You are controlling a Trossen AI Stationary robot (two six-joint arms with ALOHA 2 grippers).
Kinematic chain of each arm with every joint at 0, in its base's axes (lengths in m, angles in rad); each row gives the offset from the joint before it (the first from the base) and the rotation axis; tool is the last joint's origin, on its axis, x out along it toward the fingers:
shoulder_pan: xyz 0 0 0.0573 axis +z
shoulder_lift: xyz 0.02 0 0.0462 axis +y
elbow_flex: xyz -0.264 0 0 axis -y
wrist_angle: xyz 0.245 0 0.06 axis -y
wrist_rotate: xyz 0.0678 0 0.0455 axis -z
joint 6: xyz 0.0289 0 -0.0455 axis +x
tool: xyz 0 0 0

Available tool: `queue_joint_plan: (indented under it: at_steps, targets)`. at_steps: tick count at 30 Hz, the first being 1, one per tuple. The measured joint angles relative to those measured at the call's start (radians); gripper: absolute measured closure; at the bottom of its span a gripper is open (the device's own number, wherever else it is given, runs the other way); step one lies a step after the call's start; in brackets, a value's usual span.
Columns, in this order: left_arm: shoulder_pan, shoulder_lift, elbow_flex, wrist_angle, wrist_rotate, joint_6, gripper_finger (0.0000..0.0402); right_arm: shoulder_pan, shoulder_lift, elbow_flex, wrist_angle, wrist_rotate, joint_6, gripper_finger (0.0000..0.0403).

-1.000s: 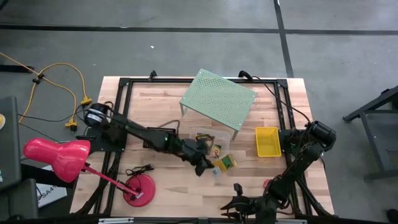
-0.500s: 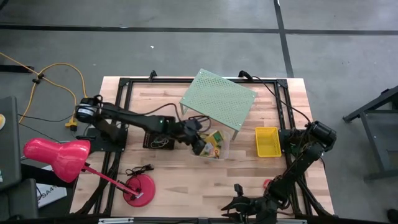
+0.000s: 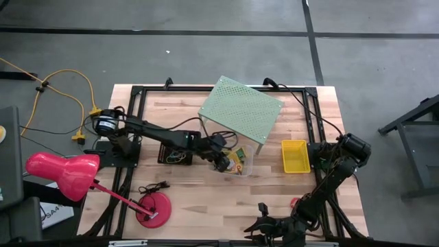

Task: Pick & Place Office Desk Supplies
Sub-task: Put the yellow crayon box into the transparent bin, then put the top red spring keychain into the yellow bin

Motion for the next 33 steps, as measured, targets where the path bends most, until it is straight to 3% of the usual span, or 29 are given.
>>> queue_joint_plan:
  at_steps: [7,15,33]
  targets:
    - [-0.001,0.000,0.000,0.040,0.015,0.003,0.0376,0.000,0.001,0.000,0.000,0.006,0.003,0.0330]
    - [0.000,0.000,0.000,0.048,0.013,-0.008,0.0331,0.000,0.001,0.000,0.000,0.006,0.006,0.0330]
    - [0.001,0.000,0.000,0.050,0.006,-0.005,0.0324,0.000,0.001,0.000,0.000,0.005,0.006,0.0330]
